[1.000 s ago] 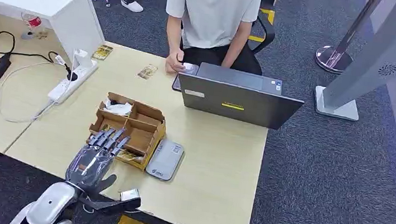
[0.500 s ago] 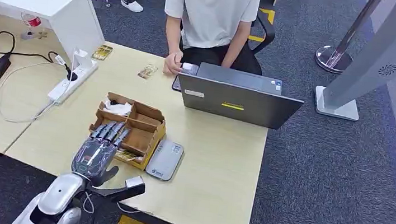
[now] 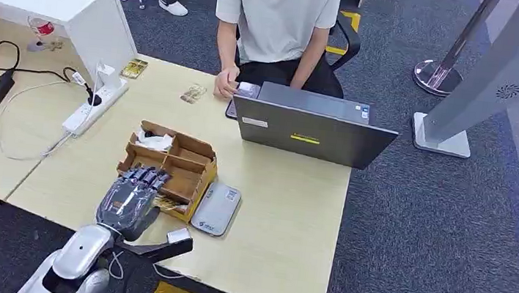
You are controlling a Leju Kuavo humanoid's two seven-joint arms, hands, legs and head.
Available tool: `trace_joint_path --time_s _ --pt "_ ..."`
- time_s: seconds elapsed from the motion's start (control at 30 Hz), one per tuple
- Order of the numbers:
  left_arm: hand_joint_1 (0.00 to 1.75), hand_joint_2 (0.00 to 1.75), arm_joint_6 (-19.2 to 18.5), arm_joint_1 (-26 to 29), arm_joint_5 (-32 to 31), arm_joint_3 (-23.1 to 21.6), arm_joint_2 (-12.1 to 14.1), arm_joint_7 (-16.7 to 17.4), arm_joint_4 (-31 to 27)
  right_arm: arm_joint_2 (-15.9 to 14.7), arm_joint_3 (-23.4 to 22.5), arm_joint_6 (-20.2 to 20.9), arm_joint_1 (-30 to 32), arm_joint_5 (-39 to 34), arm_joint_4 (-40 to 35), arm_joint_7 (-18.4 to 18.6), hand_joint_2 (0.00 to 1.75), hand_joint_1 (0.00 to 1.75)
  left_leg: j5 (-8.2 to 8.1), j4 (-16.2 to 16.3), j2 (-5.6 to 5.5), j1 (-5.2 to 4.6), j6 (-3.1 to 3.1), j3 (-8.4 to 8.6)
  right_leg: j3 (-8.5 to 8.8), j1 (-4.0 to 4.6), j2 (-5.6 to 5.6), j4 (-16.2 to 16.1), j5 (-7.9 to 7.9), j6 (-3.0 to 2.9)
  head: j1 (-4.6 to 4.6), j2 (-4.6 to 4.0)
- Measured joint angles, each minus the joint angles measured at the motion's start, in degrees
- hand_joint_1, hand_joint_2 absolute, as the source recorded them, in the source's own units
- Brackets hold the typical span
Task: Pass the card to the sensor for recognition and then transmit it.
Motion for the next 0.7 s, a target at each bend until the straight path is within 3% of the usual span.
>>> trace_joint_path --time_s 0.53,0.7 --pt "1.75 1.75 -0.55 0.0 0.02 0.0 0.13 0.37 0.0 0.0 0.0 -0.04 0.0 0.4 0.0 0.0 0.0 0.0 0.0 0.0 0.0 0.0 0.0 0.0 0.0 0.0 0.0 0.0 0.0 0.0 0.0 0.0" --pt "1.75 1.75 1.33 -0.01 -0.33 0.24 -0.2 1.36 0.0 0.0 0.0 -0.07 -0.01 0.59 0.0 -0.11 0.0 0.0 0.0 0.0 0.0 0.0 0.0 0.0 0.0 0.0 0.0 0.0 0.0 0.0 0.0 0.0"
